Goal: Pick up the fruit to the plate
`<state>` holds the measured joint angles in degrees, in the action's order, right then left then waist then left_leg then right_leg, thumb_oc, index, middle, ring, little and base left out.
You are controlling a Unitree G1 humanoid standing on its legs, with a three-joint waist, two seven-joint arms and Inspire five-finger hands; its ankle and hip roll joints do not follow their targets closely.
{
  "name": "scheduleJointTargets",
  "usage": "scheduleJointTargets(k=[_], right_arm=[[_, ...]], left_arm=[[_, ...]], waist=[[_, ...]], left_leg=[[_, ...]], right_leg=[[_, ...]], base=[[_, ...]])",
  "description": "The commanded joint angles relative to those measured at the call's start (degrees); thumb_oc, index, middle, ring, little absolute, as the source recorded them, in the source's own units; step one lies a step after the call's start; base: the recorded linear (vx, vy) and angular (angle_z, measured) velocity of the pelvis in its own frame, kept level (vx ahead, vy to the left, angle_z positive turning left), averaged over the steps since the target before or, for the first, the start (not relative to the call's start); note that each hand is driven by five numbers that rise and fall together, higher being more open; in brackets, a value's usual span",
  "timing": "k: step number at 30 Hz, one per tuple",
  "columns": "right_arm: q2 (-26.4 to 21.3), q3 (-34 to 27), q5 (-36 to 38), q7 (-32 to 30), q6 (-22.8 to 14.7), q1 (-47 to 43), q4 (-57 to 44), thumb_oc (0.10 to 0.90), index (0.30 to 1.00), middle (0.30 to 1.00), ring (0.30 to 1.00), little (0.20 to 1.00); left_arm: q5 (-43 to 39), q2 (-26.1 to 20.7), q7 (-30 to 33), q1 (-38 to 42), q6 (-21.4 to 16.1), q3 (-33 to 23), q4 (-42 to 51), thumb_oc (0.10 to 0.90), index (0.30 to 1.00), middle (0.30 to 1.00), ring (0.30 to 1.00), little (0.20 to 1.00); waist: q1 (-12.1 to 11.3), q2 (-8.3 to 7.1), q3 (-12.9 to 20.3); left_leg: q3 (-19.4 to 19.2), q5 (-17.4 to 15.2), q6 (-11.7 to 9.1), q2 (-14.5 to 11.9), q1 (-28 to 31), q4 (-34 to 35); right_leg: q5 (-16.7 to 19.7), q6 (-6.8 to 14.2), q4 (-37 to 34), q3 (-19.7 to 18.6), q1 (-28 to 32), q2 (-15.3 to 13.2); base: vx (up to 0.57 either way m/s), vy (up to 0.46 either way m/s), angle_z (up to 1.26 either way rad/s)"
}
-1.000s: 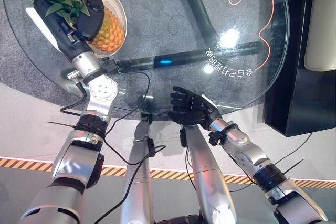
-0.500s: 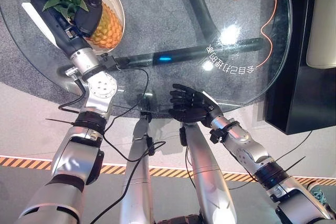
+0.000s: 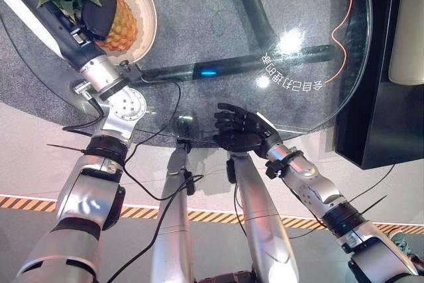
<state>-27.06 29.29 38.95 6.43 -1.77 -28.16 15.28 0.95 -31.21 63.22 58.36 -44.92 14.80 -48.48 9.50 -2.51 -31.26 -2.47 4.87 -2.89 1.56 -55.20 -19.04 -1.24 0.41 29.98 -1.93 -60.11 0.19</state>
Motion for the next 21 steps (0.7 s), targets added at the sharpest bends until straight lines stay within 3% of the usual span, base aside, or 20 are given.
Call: scheduleJointTargets(k=[1,7,17,21], right_arm=[[1.7,1.6,1.3,0.0,-0.4,0.6,-1.5,0.800,0.900,0.900,0.900,0.900],[0.8,1.7,1.8,0.9,-0.9,0.5,-1.1,0.800,0.900,0.900,0.900,0.900],[-1.3,2.1,2.6,1.8,-2.5,0.4,-0.4,0.800,0.900,0.900,0.900,0.900],[-1.7,2.3,2.9,2.4,-3.2,0.5,-0.1,0.800,0.900,0.900,0.900,0.900]], left_arm=[[4.1,-4.3,5.7,5.1,-5.1,-3.5,3.8,0.100,0.300,0.300,0.300,0.200],[7.6,-5.9,4.0,6.7,-0.5,-1.1,2.3,0.100,0.300,0.300,0.300,0.200],[2.3,-8.4,2.8,10.4,6.4,1.7,-2.3,0.100,0.300,0.300,0.300,0.200],[-0.6,-9.1,2.4,11.6,7.0,1.9,-4.8,0.100,0.300,0.300,0.300,0.200]], waist=[[-1.3,-0.41,1.5],[-1.1,-0.51,1.5],[-0.2,-1.13,1.5],[0.1,-1.40,1.5]], left_leg=[[0.8,-5.2,-0.9,2.6,-2.0,-8.1],[0.6,-5.2,-0.9,2.5,-2.6,-8.2],[0.2,-5.5,-0.8,2.3,-5.7,-8.9],[0.4,-5.9,-1.0,2.4,-6.9,-10.0]], right_leg=[[5.1,2.6,-7.2,0.1,0.9,-0.6],[5.3,2.7,-7.2,0.1,0.4,-0.6],[6.1,3.3,-7.2,-0.6,-2.8,-0.4],[6.0,3.4,-6.5,-0.8,-3.9,-0.2]], base=[[0.02,0.030,0.01],[0.00,0.006,0.00],[0.01,0.045,-0.01],[0.01,0.024,-0.01]])
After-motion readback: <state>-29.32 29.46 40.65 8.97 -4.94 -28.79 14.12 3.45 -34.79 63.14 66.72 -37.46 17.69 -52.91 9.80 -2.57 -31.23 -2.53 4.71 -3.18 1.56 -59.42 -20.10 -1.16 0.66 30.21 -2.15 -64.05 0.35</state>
